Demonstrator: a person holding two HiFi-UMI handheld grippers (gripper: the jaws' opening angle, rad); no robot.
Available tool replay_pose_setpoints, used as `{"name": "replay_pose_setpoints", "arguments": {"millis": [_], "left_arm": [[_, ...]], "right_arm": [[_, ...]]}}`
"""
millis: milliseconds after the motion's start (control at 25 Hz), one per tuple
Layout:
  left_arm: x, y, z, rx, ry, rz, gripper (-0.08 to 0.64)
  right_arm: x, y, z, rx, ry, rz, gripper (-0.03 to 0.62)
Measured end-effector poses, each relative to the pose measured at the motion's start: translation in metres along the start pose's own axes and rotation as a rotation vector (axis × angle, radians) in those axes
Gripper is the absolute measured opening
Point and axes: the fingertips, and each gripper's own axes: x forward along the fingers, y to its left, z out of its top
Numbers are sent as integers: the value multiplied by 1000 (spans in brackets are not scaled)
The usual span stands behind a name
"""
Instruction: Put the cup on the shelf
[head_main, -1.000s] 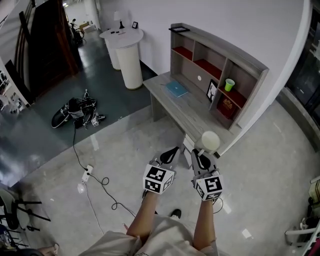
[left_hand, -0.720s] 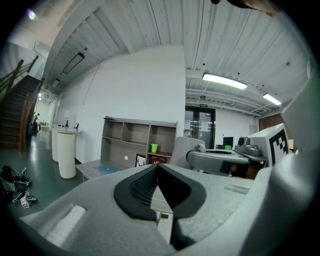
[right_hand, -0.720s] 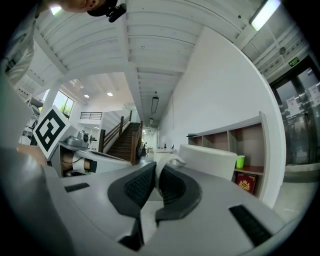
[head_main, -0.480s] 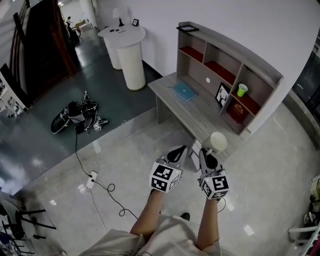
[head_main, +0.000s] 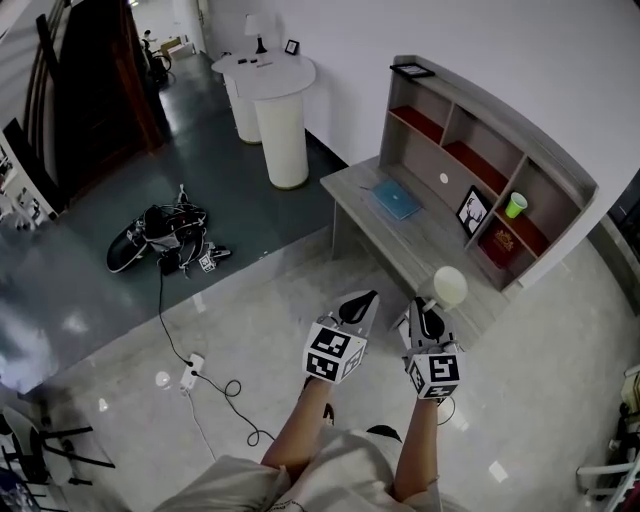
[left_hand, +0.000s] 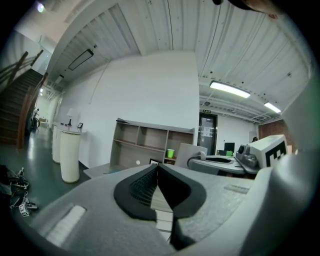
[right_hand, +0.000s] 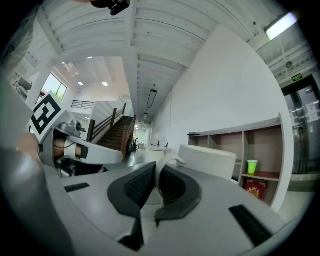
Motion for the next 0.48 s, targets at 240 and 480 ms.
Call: {"name": "replay_pose_setpoints", "arguments": {"millis": [240, 480], "left_arm": [[4, 34, -10, -36, -1, 6, 11], [24, 56, -12, -35, 18, 7, 11]], "right_arm": [[24, 11, -8, 1, 11, 5, 21], [55, 4, -14, 7, 26, 7, 21]]}}
